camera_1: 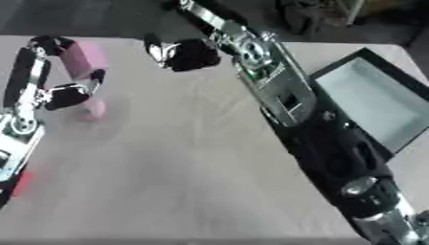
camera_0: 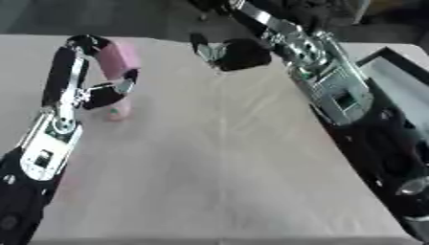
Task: Pick up the objects with one hand, pass them to the other hand, and then place them into the box on the other side of the table.
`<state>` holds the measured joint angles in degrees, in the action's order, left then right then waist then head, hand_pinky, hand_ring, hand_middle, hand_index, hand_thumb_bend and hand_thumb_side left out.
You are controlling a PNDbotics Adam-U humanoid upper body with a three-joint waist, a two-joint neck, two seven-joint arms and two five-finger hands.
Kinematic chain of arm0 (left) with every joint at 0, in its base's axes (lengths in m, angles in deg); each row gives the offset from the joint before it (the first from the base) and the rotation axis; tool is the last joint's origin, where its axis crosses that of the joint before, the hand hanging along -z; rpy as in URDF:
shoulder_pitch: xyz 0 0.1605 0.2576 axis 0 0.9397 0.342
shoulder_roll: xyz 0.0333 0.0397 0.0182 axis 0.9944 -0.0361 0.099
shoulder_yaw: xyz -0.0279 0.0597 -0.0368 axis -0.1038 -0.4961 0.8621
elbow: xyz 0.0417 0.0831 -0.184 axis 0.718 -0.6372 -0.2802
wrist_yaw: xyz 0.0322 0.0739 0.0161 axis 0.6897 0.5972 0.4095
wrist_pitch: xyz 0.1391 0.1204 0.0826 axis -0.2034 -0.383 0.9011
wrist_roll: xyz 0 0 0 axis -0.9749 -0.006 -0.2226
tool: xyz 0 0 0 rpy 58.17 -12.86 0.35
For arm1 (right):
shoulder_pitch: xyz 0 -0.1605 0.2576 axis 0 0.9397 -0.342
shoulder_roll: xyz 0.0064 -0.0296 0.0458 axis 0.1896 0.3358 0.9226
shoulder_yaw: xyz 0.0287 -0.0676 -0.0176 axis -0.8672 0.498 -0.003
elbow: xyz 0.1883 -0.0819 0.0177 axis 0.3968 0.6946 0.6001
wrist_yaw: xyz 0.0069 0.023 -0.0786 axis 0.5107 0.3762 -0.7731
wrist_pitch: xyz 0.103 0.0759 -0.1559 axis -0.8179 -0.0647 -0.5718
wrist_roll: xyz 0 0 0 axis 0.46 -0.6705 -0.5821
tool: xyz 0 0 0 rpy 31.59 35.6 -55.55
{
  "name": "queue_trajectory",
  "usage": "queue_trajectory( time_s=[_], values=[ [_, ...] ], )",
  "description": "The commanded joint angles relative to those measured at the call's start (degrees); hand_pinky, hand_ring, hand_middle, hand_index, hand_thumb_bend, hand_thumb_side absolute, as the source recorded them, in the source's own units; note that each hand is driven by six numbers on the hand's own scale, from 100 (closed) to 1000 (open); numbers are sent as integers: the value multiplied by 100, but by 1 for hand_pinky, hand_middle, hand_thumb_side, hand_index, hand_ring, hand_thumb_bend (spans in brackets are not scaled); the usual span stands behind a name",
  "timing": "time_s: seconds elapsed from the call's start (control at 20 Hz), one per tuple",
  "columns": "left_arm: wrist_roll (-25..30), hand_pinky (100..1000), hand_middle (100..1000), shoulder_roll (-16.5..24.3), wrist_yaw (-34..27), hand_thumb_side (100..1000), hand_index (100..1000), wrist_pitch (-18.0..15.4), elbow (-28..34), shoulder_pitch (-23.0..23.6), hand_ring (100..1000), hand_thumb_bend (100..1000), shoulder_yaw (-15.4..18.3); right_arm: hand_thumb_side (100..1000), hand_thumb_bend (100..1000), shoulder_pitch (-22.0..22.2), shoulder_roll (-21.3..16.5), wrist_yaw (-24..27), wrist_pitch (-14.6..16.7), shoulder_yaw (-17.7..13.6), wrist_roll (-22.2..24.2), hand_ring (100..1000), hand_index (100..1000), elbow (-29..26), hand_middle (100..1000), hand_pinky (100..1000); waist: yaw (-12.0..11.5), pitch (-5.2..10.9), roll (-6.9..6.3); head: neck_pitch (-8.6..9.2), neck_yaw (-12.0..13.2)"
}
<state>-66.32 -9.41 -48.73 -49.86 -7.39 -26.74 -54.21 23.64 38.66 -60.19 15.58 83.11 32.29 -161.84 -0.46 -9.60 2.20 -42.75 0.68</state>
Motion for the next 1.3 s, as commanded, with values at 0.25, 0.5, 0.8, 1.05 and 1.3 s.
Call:
queue_trajectory(
  time_s=[0.25,0.5,0.8,1.05,1.3],
  values=[
    [100,752,509,-81,56,125,549,-185,65,-158,528,100,-37,100,100,-163,40,77,112,7,352,960,928,-36,935,994,-38,135,26,-133,-117],
    [182,751,509,-114,17,127,550,-348,97,-142,528,100,-63,100,100,-152,60,16,183,57,535,957,928,-26,933,992,-84,130,25,-137,-164],
    [281,751,507,-163,-20,128,550,-415,119,-162,527,100,-108,100,100,-192,118,-29,275,134,704,959,930,5,935,992,-120,132,24,-137,-148],
    [381,752,504,-204,-144,129,549,-450,148,-180,524,100,-143,100,129,-184,162,-39,376,165,851,962,931,96,938,995,-147,117,23,-137,-98],
    [404,742,501,-276,-258,130,549,-463,200,-193,522,100,-168,100,206,-197,220,-178,457,170,829,952,918,207,918,988,-163,99,17,-137,-84]
  ],
)
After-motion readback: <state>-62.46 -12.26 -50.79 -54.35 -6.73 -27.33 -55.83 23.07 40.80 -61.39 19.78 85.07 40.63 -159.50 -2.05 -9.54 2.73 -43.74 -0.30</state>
